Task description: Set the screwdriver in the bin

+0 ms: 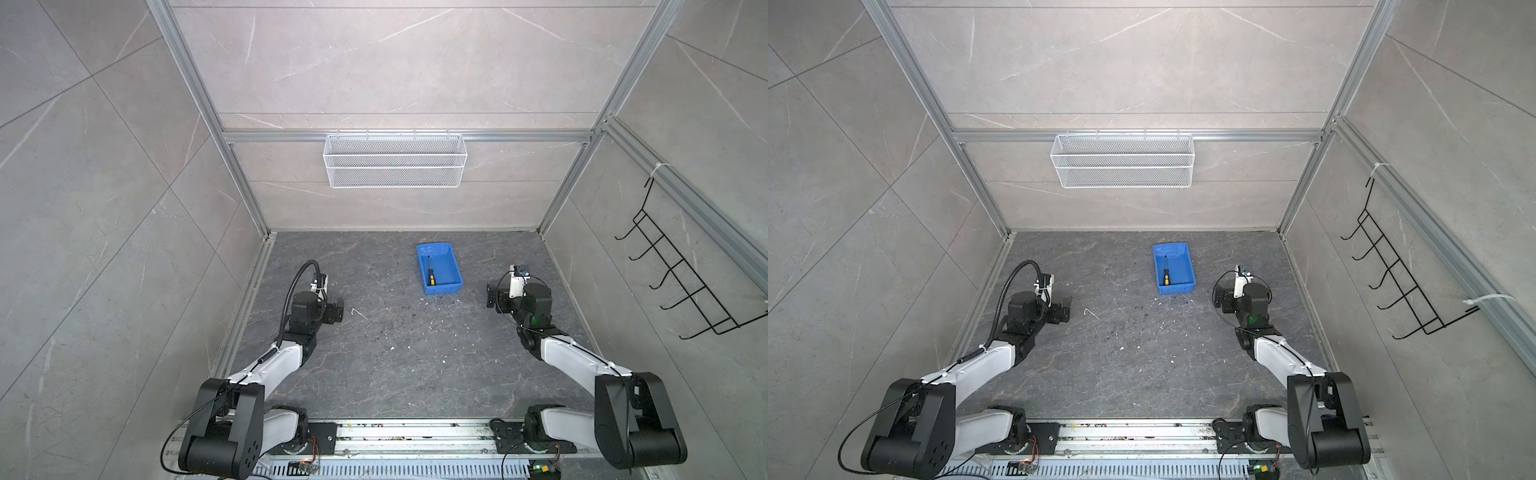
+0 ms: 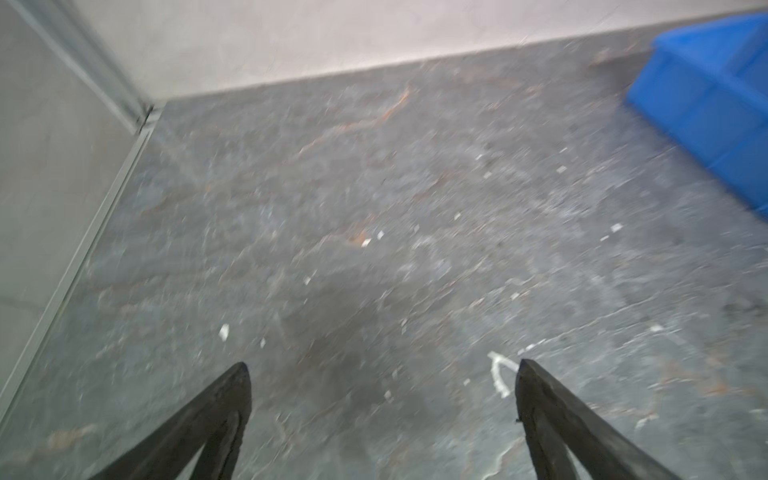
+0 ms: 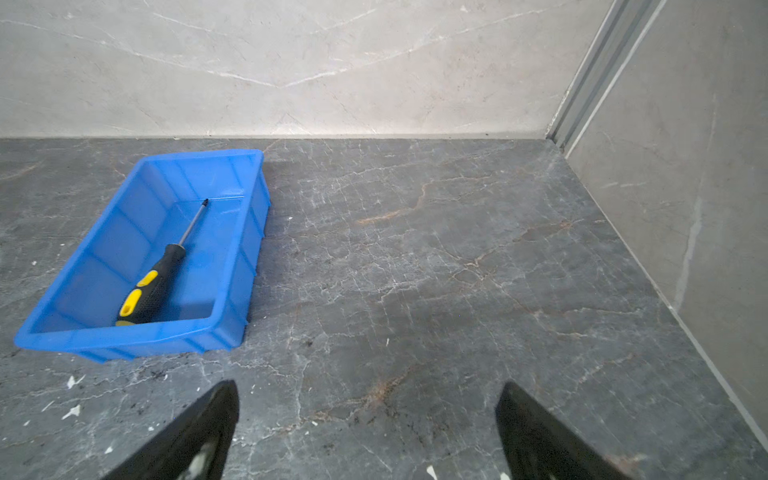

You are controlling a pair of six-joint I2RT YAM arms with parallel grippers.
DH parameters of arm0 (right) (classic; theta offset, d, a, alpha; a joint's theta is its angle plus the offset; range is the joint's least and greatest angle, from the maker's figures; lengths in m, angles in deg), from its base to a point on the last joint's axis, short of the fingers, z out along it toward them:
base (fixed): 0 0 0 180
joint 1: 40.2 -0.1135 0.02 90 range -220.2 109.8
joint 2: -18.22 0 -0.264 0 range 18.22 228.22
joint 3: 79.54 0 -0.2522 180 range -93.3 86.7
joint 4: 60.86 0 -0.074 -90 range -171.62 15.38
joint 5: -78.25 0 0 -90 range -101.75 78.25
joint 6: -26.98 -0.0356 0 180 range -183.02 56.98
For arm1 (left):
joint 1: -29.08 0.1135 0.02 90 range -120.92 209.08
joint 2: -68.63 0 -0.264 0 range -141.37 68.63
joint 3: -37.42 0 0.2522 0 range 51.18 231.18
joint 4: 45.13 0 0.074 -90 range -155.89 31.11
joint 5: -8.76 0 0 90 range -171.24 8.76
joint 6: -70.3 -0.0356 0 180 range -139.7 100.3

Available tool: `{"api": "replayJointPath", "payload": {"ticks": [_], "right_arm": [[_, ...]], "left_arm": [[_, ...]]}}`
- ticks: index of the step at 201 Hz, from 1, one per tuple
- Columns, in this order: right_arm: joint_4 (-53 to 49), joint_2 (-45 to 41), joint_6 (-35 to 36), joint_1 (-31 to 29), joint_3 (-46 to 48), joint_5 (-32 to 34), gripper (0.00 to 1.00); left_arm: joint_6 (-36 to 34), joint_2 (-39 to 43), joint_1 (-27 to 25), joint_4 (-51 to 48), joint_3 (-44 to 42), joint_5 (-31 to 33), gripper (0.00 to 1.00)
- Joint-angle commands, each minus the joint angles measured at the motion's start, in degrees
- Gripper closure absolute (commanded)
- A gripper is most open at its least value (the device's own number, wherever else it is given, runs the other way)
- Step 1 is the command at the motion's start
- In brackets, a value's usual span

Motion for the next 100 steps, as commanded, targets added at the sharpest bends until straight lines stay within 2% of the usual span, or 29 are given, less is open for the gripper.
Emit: {"api": "replayJointPath", "payload": {"ticks": [1, 39, 66, 80, 100], "right_arm": [[1.9, 1.0, 1.2, 0.4, -1.1, 0.3, 0.01], [-2.3, 3.1, 1.7, 0.4, -4.2, -0.8, 0.01], [-5.7, 3.7, 0.4, 0.4, -5.6, -0.9, 0.01], [-2.9, 3.9, -1.0, 0.4, -3.4, -1.3, 0.01], [8.2, 5.6, -1.6, 0.4, 2.5, -2.8, 0.01]], "left_arm": [[0.3, -0.3, 2.9, 8.2, -2.5, 1.3, 0.01], [-1.6, -6.0, 5.8, 14.7, -3.1, 1.0, 0.01], [1.8, -12.0, 8.8, 18.3, -1.4, -1.8, 0.0], [3.7, -13.5, 11.1, 20.3, -1.7, -3.7, 0.0], [4.9, -15.7, 12.4, 27.6, -4.6, -4.1, 0.0]]}}
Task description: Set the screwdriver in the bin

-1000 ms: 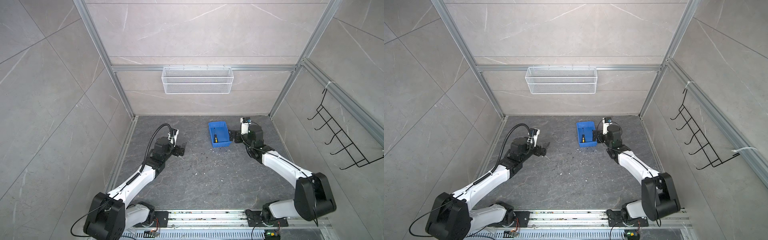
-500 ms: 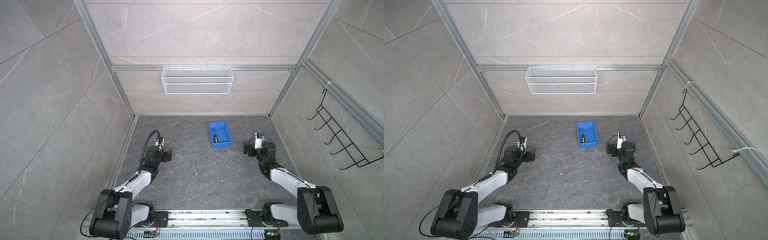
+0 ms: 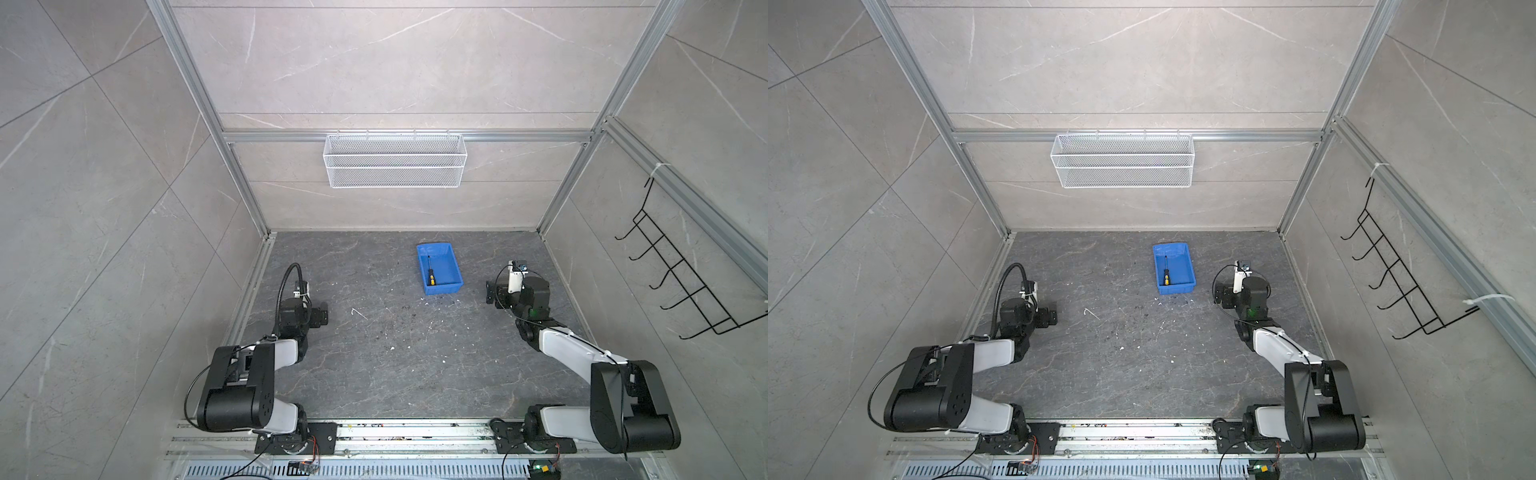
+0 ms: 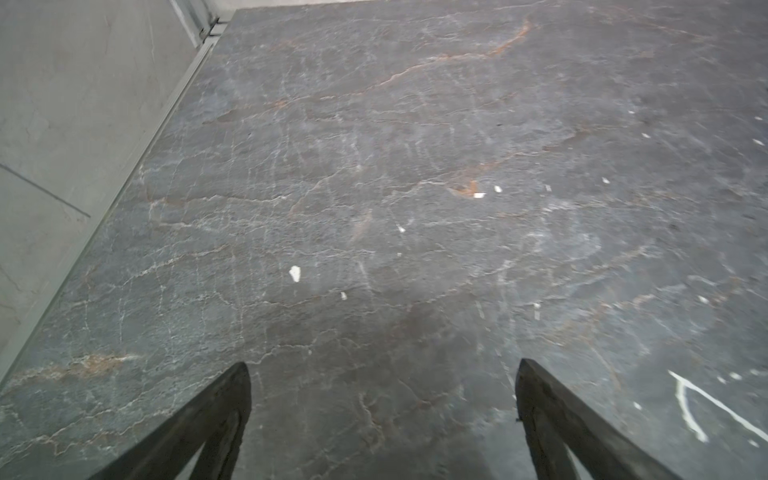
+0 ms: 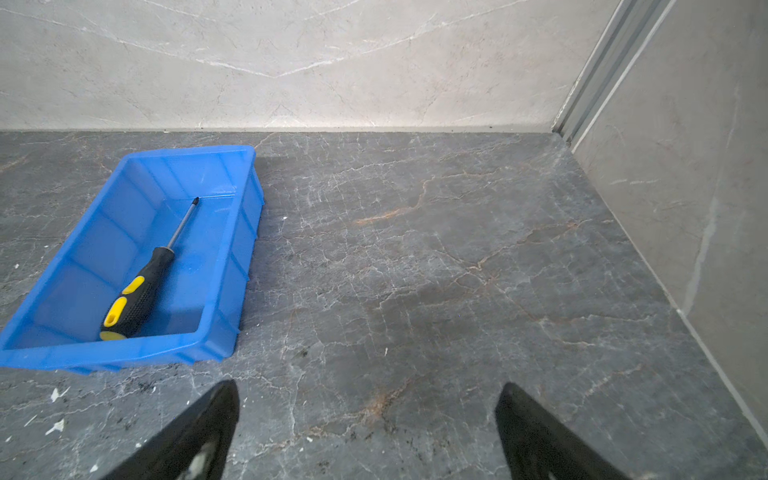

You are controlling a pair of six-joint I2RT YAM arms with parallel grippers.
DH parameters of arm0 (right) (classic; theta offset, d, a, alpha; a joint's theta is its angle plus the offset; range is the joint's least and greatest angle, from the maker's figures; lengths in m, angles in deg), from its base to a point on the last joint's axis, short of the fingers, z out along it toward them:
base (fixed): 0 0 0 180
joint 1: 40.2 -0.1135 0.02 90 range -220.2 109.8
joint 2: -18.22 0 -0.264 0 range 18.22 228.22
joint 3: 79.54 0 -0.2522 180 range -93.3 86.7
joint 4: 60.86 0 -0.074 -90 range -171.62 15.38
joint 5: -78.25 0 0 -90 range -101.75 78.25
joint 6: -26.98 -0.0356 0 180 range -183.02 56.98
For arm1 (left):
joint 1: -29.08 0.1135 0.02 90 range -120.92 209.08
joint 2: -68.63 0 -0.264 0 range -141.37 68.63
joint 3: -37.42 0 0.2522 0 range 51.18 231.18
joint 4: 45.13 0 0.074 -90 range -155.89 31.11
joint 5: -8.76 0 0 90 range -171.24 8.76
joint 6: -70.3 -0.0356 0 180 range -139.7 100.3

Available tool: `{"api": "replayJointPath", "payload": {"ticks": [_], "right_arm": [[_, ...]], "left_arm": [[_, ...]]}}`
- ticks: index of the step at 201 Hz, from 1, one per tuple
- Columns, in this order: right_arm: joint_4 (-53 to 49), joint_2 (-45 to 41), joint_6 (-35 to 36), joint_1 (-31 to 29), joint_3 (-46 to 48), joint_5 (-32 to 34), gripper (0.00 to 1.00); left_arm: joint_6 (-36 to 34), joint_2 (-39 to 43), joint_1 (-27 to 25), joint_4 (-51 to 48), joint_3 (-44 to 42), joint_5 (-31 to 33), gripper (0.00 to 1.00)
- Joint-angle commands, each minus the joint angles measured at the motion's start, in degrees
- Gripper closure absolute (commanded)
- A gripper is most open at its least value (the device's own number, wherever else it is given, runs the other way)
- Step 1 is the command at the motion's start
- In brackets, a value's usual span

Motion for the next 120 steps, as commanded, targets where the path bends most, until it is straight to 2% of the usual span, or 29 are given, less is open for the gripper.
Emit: {"api": "replayJointPath", "payload": {"ticks": [1, 42, 55, 67, 80, 120], "right_arm": [[8.7, 2.3, -1.4, 0.1, 5.3, -2.0, 0.01], [29.2, 10.7, -0.8, 0.1, 12.0, -3.7, 0.01], [24.4, 9.0, -0.4, 0.1, 11.1, -3.6, 0.01], [27.3, 10.1, -0.6, 0.1, 11.5, -3.4, 0.01], [24.8, 9.3, -0.4, 0.0, 11.1, -3.3, 0.01], [25.7, 9.7, 0.0, -0.1, 11.1, -3.7, 0.01]], "left_arm": [[2.7, -2.0, 1.6, 12.2, -1.6, -2.1, 0.0], [2.7, -1.6, 1.6, 10.8, -1.4, -1.9, 0.0], [2.7, -1.4, 1.6, 10.3, -1.3, -1.9, 0.0], [2.8, -1.4, 1.6, 10.4, -1.3, -1.6, 0.0], [2.7, -1.4, 1.6, 10.4, -1.4, -1.7, 0.0], [2.7, -1.4, 1.6, 10.5, -1.4, -1.5, 0.0]]}}
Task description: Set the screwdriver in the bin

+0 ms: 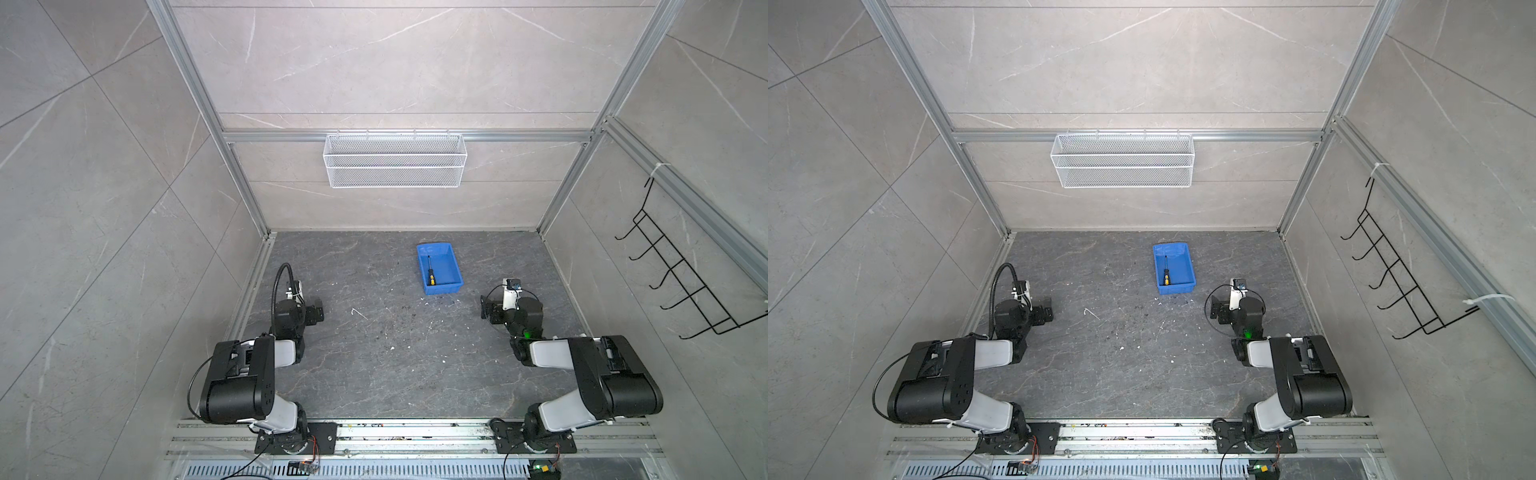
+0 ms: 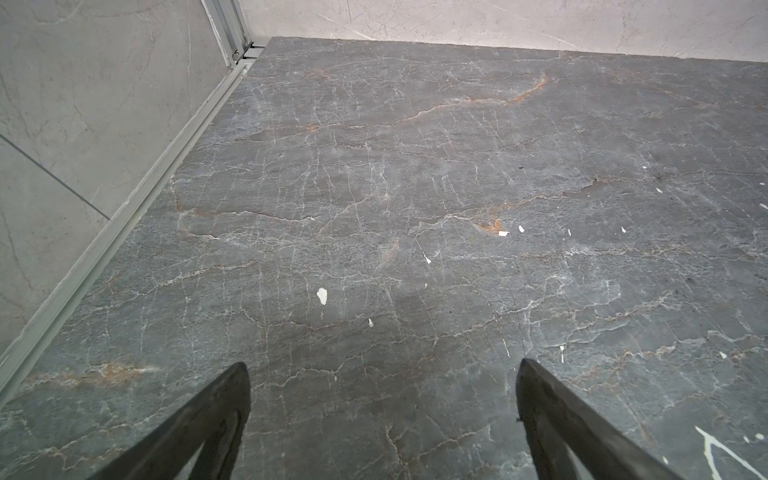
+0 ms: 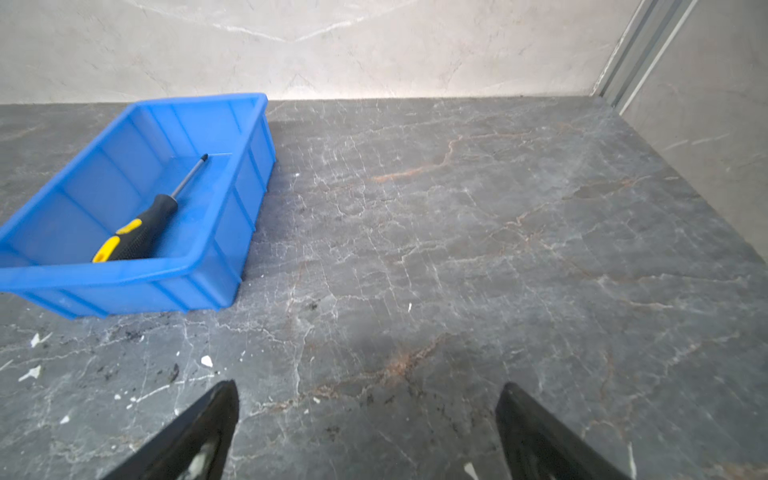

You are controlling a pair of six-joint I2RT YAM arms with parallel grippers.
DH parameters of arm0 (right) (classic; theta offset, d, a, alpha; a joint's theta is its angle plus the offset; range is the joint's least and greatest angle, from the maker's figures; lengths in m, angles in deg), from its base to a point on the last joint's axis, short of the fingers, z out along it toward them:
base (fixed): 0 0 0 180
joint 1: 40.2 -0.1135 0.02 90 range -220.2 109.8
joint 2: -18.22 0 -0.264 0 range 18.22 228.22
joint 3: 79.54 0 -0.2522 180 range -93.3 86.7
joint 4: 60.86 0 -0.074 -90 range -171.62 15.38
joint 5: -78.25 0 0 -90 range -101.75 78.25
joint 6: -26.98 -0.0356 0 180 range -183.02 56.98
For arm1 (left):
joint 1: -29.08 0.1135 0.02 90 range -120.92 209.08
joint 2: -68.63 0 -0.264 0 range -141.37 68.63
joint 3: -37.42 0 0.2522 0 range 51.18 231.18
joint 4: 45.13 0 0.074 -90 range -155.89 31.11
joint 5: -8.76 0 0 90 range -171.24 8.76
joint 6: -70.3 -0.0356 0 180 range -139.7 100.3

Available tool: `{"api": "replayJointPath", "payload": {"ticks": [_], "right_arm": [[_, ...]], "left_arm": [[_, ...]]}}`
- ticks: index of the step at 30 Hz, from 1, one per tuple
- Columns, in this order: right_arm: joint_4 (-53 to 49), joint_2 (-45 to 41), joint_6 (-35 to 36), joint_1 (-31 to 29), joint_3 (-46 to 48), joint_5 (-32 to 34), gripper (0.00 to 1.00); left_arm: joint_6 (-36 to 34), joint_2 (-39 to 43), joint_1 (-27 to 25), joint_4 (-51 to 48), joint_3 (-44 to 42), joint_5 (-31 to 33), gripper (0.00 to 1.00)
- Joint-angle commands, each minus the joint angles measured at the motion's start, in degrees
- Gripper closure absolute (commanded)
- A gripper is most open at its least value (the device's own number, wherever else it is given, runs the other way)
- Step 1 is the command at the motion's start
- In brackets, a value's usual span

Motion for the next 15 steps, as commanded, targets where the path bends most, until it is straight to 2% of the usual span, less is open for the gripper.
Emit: {"api": "replayJointPath", "payload": {"ticks": [1, 3, 15], "right_arm": [[1.9, -0.2, 0.3, -0.2, -0.5, -0.8, 0.01], [0.6, -0.2, 1.4, -0.6, -1.1, -2.3, 0.01], [0.2, -0.1, 1.7, -1.3, -1.4, -1.1, 0.01]], "left_arm": [[0.6, 0.0, 0.0, 3.5, -0.1, -0.2, 0.0], [0.7, 0.1, 0.0, 3.4, -0.1, -0.3, 0.0], [0.7, 0.0, 0.0, 3.5, -0.1, -0.3, 0.0]]}}
